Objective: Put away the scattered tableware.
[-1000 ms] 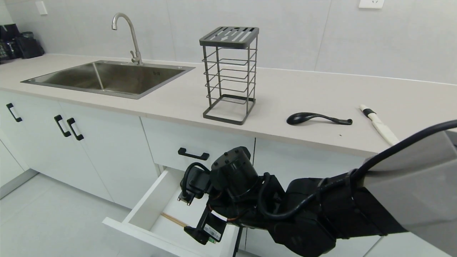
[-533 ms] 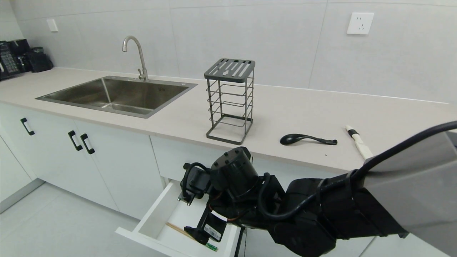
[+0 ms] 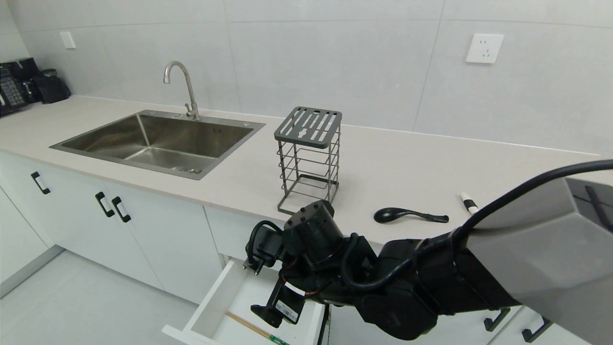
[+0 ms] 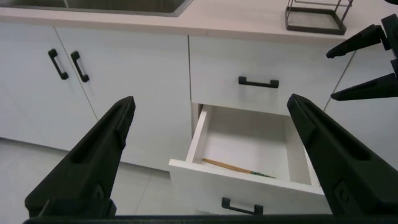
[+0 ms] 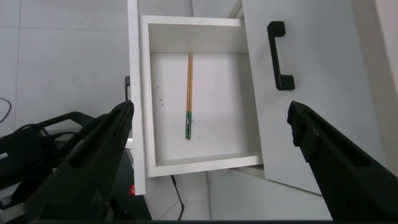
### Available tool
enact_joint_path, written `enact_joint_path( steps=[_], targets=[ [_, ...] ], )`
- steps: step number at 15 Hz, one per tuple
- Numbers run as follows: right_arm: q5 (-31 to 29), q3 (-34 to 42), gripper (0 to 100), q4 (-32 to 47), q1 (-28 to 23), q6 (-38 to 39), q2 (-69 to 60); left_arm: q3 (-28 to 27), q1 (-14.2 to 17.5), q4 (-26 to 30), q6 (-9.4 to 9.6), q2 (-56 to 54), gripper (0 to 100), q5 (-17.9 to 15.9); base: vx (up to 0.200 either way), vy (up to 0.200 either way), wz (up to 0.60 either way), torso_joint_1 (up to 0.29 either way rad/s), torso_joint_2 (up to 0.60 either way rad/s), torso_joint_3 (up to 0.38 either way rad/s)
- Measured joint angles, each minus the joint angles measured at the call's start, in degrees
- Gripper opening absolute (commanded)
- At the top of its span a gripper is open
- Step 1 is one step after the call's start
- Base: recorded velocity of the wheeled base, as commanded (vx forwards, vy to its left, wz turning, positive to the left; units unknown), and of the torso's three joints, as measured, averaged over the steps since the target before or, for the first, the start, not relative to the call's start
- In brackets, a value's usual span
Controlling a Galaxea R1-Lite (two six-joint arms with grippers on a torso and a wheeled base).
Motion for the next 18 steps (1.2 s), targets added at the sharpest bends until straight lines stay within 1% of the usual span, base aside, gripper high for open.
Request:
enact_joint_path(
  steps=[6,8,9,11,15,18],
  targets=[
    [0.05,0.63,100,0.02,0.02,0.20,0.44,0.00,0.00,0.00,0.02,0.00,100,0.00,0.000,0.000,0.00,0.292,-0.57,-0.273],
    [0.49,0.71,100,1.65,-0.04,0.44,0.60,0.00,0.00,0.02,0.02,0.00,100,0.00,0.000,0.000,0.00,0.320,-0.62,-0.291],
    [1.48,0.71,100,2.94,-0.12,0.96,0.62,0.00,0.00,-0.02,0.02,0.00,100,0.00,0.000,0.000,0.00,0.149,-0.36,-0.139],
    [4.64,0.71,100,5.14,-0.22,2.16,0.71,0.00,0.00,0.00,0.00,0.00,100,0.00,0.000,0.000,0.00,0.028,-0.05,-0.021],
    [9.35,1.68,100,5.67,-1.13,4.24,1.32,0.00,0.00,0.02,0.00,0.00,100,0.00,0.000,0.000,0.00,0.000,0.00,0.000],
    [10.36,2.43,100,5.29,-3.45,4.99,2.01,0.00,0.00,0.02,0.00,0.00,100,0.00,0.000,0.000,0.00,0.000,0.00,0.000]
  ],
)
